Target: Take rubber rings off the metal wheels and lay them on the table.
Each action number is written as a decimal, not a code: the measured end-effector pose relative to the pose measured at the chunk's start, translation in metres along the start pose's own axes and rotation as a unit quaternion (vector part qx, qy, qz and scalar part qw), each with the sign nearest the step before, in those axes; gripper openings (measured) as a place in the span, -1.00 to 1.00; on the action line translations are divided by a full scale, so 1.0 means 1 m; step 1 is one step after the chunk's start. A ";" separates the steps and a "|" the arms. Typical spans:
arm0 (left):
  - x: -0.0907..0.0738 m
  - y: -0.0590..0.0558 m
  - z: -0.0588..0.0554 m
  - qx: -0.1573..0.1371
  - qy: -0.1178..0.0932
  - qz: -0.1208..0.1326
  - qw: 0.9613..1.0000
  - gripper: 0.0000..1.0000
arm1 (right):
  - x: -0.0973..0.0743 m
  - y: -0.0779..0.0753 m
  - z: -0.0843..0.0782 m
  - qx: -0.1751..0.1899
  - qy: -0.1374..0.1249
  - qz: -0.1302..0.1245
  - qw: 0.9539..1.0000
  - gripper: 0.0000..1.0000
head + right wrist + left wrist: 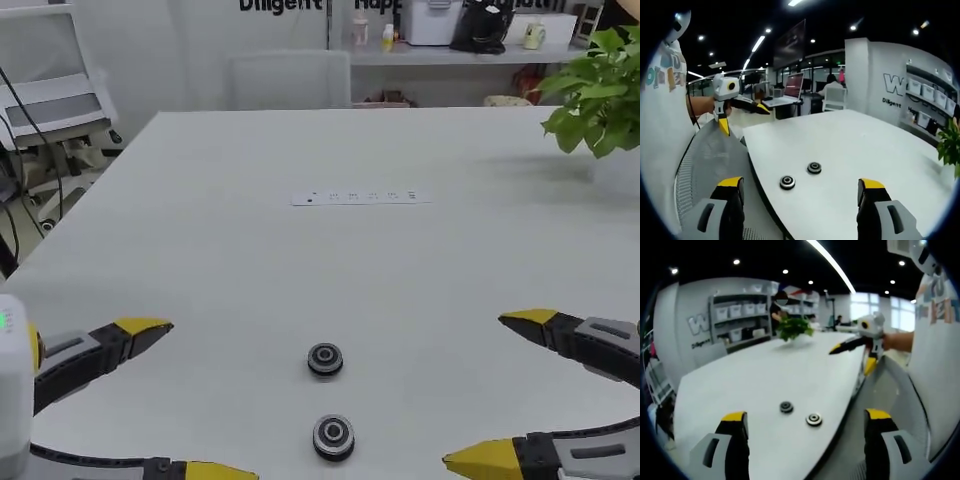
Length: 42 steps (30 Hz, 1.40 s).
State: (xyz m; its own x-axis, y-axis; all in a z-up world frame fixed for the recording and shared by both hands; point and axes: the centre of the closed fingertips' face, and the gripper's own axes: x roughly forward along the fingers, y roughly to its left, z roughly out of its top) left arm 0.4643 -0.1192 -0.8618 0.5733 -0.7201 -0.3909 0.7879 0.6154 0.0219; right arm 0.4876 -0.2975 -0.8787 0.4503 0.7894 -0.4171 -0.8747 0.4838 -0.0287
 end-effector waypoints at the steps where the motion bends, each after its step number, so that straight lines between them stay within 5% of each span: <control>1: 0.000 0.001 0.000 0.000 0.000 0.001 1.000 0.95 | 0.001 0.000 0.000 -0.004 0.000 0.000 1.000 0.87; 17: 0.012 0.011 -0.005 0.003 0.011 -0.002 1.000 0.94 | 0.029 0.005 -0.002 -0.016 0.000 0.031 0.999 0.82; 42: 0.042 0.013 -0.014 0.014 0.044 -0.058 0.997 0.79 | 0.063 -0.001 -0.010 -0.026 0.014 0.072 0.997 0.65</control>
State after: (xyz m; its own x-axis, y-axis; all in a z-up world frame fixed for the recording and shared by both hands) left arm 0.4955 -0.1376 -0.8908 0.4577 -0.7542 -0.4708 0.8542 0.5199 -0.0025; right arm 0.5152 -0.2518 -0.9139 0.3151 0.8382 -0.4451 -0.9382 0.3459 -0.0127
